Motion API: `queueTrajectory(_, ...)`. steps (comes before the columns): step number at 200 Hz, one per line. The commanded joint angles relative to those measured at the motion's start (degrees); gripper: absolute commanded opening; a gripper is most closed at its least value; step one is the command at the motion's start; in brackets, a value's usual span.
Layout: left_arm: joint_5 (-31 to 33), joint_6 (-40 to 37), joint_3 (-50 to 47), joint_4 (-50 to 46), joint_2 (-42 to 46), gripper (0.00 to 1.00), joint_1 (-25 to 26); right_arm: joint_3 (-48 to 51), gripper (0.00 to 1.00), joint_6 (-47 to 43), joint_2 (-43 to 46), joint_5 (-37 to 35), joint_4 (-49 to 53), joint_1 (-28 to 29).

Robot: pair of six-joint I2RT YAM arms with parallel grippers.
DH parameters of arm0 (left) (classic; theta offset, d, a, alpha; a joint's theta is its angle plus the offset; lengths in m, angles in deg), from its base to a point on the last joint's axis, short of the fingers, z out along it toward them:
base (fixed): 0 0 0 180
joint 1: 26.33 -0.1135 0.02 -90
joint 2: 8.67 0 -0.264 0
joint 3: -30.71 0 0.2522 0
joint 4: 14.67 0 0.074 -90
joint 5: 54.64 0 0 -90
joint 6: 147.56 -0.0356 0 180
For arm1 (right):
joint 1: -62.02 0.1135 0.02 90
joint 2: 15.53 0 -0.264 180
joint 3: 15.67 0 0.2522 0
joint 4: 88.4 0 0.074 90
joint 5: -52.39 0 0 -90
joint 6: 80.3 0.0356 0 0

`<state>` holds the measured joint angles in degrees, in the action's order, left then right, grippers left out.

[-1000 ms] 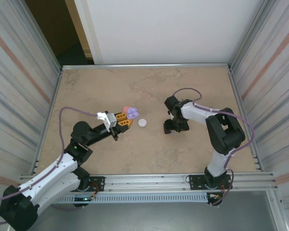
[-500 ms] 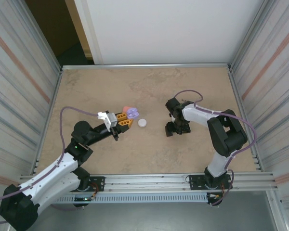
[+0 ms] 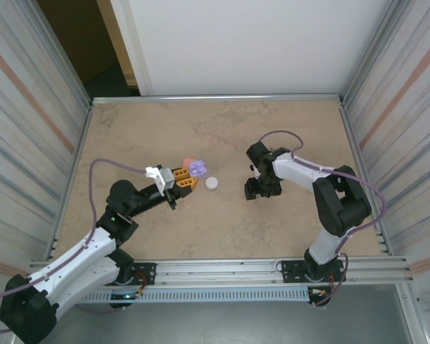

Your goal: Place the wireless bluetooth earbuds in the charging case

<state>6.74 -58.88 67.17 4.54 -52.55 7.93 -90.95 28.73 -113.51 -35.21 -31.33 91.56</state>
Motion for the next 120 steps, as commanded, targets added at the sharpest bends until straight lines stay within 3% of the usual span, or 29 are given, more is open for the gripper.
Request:
queueTrajectory(1, 0.12, -1.0, 0.59, 0.78, 0.42, 0.0, 0.36, -1.85, 0.64, 0.22, 1.5, 1.53, 0.9, -0.49)
queueTrajectory(35, 0.13, -1.18, 0.55, 0.69, 0.37, 0.0, 0.37, -2.45, 0.55, 0.57, 0.18, 2.86, 0.68, -1.23)
queueTrajectory(120, 0.26, -1.41, 0.77, 0.43, 0.28, 0.0, 0.32, -3.26, 0.46, 0.84, -3.31, 4.46, -0.42, -1.42)
